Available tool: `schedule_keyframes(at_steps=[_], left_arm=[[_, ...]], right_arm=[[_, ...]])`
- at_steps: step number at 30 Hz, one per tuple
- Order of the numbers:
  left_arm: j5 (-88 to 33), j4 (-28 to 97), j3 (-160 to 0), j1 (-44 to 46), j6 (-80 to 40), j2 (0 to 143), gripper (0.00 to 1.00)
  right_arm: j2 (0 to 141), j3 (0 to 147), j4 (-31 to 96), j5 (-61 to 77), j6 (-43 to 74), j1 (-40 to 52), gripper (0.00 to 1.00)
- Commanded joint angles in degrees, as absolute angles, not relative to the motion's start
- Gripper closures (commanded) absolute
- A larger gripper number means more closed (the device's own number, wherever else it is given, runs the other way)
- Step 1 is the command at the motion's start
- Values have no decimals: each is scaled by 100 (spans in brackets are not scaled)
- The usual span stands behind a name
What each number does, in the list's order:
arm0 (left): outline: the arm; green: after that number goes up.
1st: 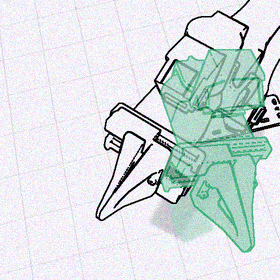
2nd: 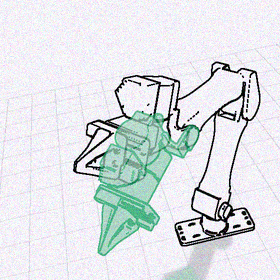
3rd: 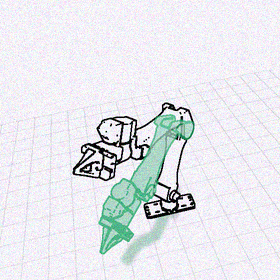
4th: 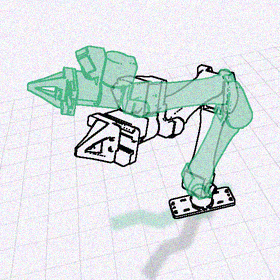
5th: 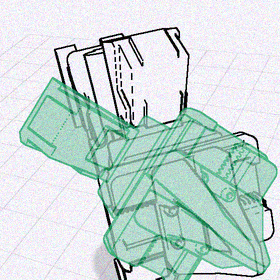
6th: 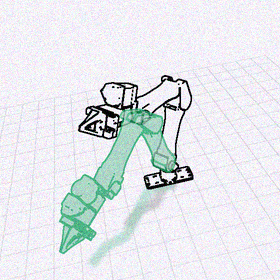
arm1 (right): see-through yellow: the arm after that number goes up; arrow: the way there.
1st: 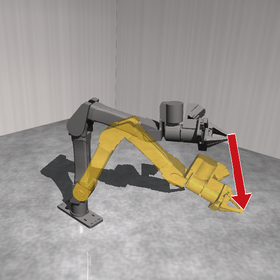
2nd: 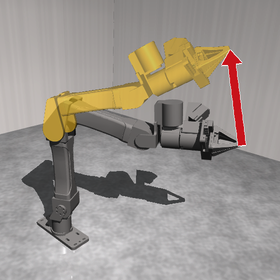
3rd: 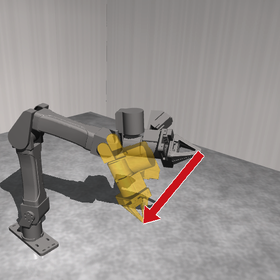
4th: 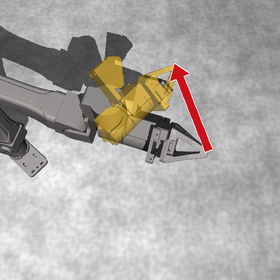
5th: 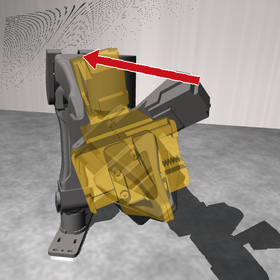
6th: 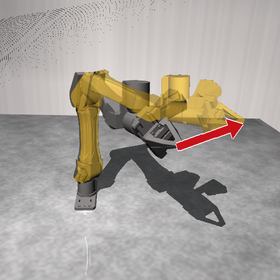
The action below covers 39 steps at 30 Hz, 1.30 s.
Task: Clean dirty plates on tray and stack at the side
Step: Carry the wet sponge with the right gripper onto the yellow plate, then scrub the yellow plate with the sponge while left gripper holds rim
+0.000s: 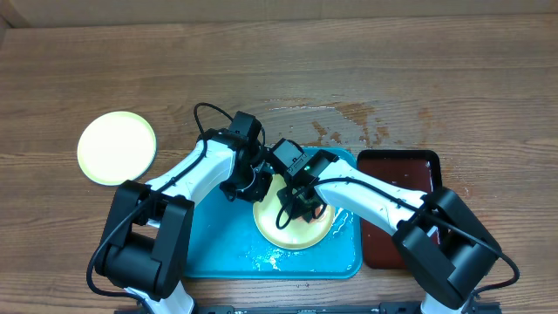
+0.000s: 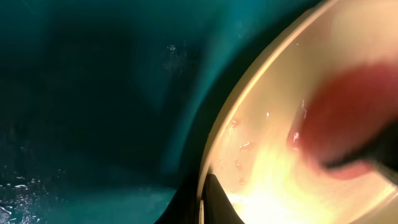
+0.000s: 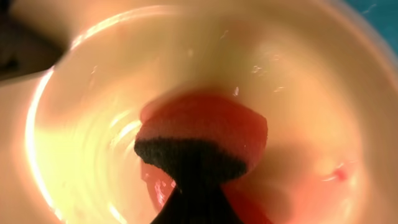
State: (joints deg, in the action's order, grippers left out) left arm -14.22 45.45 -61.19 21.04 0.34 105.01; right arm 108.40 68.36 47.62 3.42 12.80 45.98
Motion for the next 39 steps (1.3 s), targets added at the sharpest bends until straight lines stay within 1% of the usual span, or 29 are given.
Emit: schedule_keyframes(at_steps=[1, 5, 9, 12, 15, 18, 21, 23, 26, 30, 35, 39], left_arm=[[-1052, 4442, -6029, 2189, 19, 10715, 96], [-1052, 4429, -6029, 2189, 16, 10715, 96], [-1052, 4447, -6029, 2189, 14, 10715, 96], [-1050, 4458, -6027, 2189, -14, 10715, 96], [-1048, 4456, -6027, 2189, -27, 10715, 96], [-1044, 4462, -6027, 2189, -38, 10715, 96], [-1028, 4473, -6027, 2189, -115, 10715, 96], [-1033, 4475, -6027, 2189, -134, 10715, 96], [-1020, 4519, -6027, 2189, -132, 10715, 96], [-1007, 4534, -6027, 2189, -132, 10715, 96], [-1007, 4536, -6027, 2189, -132, 10715, 96], [-1007, 4504, -6027, 2189, -132, 10715, 96]], right_arm=[[11102, 6755, 5085, 1127, 843, 4729, 96], [11102, 6755, 5207, 1608, 602, 4729, 96], [11102, 6757, 4818, 2058, 749, 4670, 96], [11102, 6777, 4410, 2073, 1507, 4471, 96], [11102, 6888, 4281, 2106, 2244, 4141, 96], [11102, 6923, 4071, 2134, 3454, 3739, 96], [11102, 6921, 3983, 1721, 4523, 3444, 96], [11102, 6917, 3990, 1417, 4842, 3321, 96], [11102, 6906, 4150, 1177, 4917, 3197, 96], [11102, 6906, 4864, 519, 4858, 3175, 96], [11102, 6906, 5754, -69, 4456, 3181, 96], [11102, 6906, 5837, 82, 3782, 3221, 96]])
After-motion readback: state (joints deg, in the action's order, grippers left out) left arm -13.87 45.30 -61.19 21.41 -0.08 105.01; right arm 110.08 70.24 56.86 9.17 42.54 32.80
